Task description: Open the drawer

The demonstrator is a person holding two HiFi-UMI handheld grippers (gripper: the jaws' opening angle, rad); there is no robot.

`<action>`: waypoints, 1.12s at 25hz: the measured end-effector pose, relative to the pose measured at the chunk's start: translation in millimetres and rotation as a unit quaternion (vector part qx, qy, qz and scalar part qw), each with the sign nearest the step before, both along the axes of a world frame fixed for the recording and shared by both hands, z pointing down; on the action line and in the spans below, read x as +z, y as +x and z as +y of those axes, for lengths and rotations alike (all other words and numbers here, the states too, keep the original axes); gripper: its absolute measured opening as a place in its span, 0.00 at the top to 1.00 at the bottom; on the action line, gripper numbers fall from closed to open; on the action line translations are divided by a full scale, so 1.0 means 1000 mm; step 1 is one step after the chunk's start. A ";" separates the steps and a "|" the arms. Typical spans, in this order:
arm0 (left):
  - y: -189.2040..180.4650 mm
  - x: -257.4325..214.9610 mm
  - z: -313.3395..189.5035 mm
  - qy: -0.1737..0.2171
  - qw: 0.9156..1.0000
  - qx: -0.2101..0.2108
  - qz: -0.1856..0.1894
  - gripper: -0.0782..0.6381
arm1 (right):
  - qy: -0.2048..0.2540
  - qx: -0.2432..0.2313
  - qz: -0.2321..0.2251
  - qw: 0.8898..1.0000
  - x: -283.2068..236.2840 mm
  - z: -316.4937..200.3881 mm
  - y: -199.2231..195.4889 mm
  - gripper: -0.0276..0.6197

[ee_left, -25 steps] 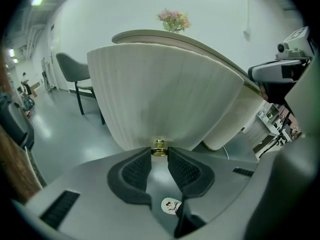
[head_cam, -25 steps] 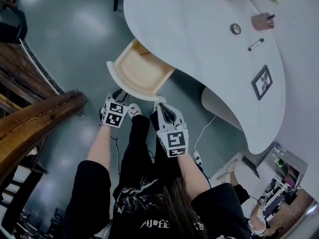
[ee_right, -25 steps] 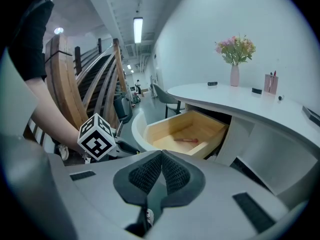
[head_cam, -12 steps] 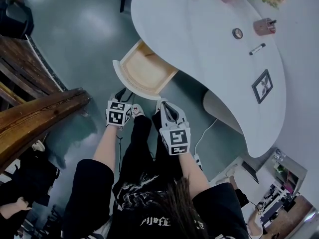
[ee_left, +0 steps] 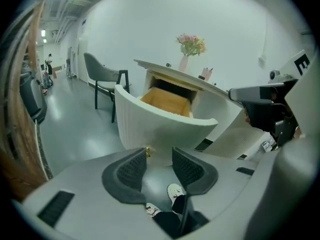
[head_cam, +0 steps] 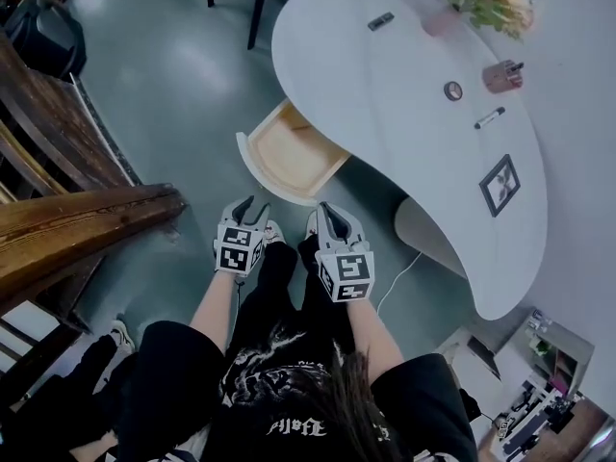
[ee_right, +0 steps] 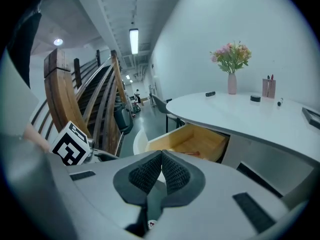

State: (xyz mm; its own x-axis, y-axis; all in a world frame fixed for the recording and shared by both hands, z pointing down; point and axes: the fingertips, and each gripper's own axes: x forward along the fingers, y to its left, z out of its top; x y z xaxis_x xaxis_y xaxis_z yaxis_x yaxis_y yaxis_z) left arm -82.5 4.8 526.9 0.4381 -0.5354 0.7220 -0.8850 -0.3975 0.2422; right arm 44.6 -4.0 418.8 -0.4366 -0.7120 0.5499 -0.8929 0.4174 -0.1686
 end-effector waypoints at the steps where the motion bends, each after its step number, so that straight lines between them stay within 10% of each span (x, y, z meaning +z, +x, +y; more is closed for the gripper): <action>1: 0.000 -0.007 0.002 0.003 1.000 -0.003 0.001 0.65 | 0.004 -0.003 0.001 1.000 -0.004 0.000 -0.001 0.92; 28: 0.038 -0.213 0.014 0.199 0.975 0.028 0.097 0.65 | 0.143 0.066 0.010 0.987 -0.124 0.007 0.029 0.92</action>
State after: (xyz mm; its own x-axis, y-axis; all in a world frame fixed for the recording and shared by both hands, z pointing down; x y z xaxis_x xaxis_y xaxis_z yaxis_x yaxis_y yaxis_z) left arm -44.7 18.6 314.3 0.5822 -0.7278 0.3623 -0.8122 -0.5405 0.2193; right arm 73.7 3.1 294.9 -0.3204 -0.8894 0.3261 -0.9448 0.3248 -0.0426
